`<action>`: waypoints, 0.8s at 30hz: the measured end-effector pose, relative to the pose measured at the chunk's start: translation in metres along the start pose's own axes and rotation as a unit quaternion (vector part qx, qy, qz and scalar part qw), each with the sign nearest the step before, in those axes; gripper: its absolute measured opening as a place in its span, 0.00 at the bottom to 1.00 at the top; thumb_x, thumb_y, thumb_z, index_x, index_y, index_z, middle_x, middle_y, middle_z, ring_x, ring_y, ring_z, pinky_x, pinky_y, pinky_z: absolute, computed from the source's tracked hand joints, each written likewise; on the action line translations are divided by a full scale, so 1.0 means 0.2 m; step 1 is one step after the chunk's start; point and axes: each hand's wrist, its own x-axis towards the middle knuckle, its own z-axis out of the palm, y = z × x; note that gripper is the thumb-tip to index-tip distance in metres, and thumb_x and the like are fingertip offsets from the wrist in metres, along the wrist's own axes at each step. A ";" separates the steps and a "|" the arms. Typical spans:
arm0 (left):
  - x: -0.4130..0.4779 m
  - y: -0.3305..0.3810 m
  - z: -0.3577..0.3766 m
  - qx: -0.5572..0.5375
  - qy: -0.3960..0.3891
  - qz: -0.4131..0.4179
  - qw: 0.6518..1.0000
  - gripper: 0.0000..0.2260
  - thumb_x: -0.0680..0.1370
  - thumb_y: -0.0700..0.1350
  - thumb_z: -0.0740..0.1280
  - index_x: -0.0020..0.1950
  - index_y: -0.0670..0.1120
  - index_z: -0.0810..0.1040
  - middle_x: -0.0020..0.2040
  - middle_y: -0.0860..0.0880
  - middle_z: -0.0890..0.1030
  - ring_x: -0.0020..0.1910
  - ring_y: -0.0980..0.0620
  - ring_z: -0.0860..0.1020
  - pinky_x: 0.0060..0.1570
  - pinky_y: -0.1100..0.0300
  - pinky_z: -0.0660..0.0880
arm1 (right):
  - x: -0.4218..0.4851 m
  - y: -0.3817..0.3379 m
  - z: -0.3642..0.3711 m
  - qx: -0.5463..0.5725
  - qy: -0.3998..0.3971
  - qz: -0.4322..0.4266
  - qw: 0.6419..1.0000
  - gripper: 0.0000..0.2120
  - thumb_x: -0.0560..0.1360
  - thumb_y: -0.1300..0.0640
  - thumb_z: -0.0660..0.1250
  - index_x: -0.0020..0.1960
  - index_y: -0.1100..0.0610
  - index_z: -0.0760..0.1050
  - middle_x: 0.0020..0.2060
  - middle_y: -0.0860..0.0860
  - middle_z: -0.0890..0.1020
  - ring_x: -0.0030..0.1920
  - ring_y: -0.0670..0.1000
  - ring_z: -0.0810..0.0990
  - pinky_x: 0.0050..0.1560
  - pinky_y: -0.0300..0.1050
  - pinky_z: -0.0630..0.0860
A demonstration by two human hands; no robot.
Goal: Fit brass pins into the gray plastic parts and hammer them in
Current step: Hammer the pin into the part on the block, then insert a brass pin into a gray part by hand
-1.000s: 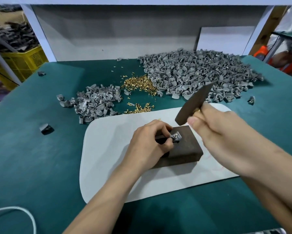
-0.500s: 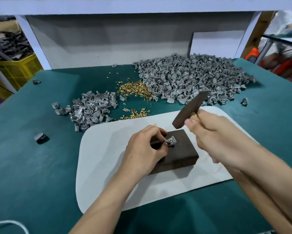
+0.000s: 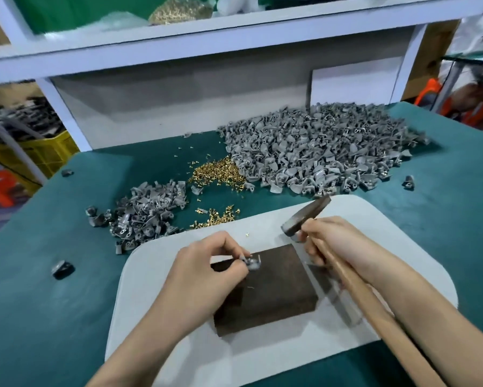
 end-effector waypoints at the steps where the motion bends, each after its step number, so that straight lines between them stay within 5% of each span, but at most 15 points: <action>1: 0.05 0.05 -0.01 -0.001 0.002 0.002 1.000 0.02 0.68 0.42 0.67 0.35 0.48 0.77 0.40 0.54 0.84 0.42 0.62 0.80 0.42 0.71 0.71 | 0.00 0.01 0.02 -0.027 0.013 -0.013 0.999 0.11 0.76 0.61 0.60 0.38 0.64 0.73 0.20 0.55 0.72 0.17 0.52 0.70 0.19 0.35 0.63; 5: 0.41 0.26 0.05 -0.018 0.010 0.004 1.000 0.08 0.73 0.41 0.69 0.34 0.48 0.78 0.38 0.45 0.84 0.36 0.53 0.79 0.33 0.66 0.72 | 0.02 0.04 0.05 -0.065 0.074 -0.035 0.995 0.11 0.73 0.60 0.62 0.34 0.65 0.74 0.21 0.54 0.76 0.21 0.56 0.75 0.25 0.42 0.71; 7: 0.65 0.32 0.11 -0.015 0.004 0.007 1.000 0.03 0.74 0.45 0.70 0.41 0.48 0.81 0.43 0.47 0.85 0.42 0.52 0.82 0.46 0.63 0.78 | 0.02 0.05 0.06 -0.146 0.118 -0.067 0.980 0.13 0.73 0.56 0.63 0.34 0.63 0.76 0.26 0.54 0.80 0.29 0.57 0.80 0.32 0.46 0.75; 10: 0.92 0.22 0.11 0.148 0.000 -0.025 0.989 0.18 0.76 0.51 0.68 0.63 0.45 0.76 0.60 0.47 0.79 0.58 0.49 0.78 0.63 0.54 0.72 | -0.01 0.06 0.06 -0.289 0.192 -0.119 0.930 0.15 0.72 0.51 0.64 0.32 0.60 0.76 0.29 0.53 0.81 0.37 0.57 0.80 0.33 0.45 0.69; 12: 0.98 0.05 -0.02 0.256 0.018 -0.055 0.965 0.18 0.77 0.47 0.66 0.67 0.46 0.74 0.64 0.45 0.77 0.61 0.47 0.76 0.66 0.52 0.69 | -0.02 0.06 0.03 -0.397 0.244 -0.145 0.873 0.16 0.72 0.46 0.64 0.33 0.56 0.75 0.33 0.53 0.79 0.40 0.59 0.79 0.35 0.43 0.66; 15: 0.94 -0.24 -0.24 0.405 0.018 -0.146 0.902 0.15 0.77 0.45 0.62 0.63 0.47 0.76 0.57 0.41 0.79 0.57 0.40 0.76 0.61 0.43 0.72 | 0.00 0.05 -0.05 -0.435 0.285 -0.149 0.841 0.15 0.73 0.44 0.64 0.40 0.55 0.78 0.41 0.54 0.81 0.45 0.60 0.79 0.38 0.44 0.67; 18: 0.82 -0.41 -0.35 0.519 -0.016 -0.178 0.836 0.12 0.79 0.43 0.59 0.60 0.42 0.75 0.47 0.43 0.78 0.46 0.43 0.77 0.44 0.54 0.75 | 0.04 0.05 -0.07 -0.428 0.292 -0.146 0.843 0.14 0.75 0.46 0.63 0.39 0.55 0.75 0.42 0.55 0.81 0.45 0.61 0.78 0.37 0.45 0.65; 21: 0.74 -0.48 -0.37 0.526 0.039 -0.145 0.837 0.09 0.78 0.37 0.61 0.56 0.44 0.76 0.44 0.46 0.76 0.39 0.46 0.74 0.36 0.55 0.71 | 0.05 0.07 -0.05 -0.422 0.293 -0.150 0.845 0.13 0.75 0.46 0.62 0.37 0.54 0.72 0.41 0.55 0.79 0.42 0.60 0.75 0.37 0.45 0.65; 24: 0.72 -0.47 -0.37 0.517 0.073 -0.142 0.841 0.05 0.78 0.44 0.65 0.52 0.49 0.78 0.43 0.49 0.77 0.39 0.47 0.73 0.34 0.56 0.69 | 0.05 0.07 -0.06 -0.419 0.291 -0.144 0.848 0.13 0.75 0.46 0.61 0.37 0.54 0.72 0.38 0.53 0.76 0.41 0.59 0.73 0.37 0.45 0.65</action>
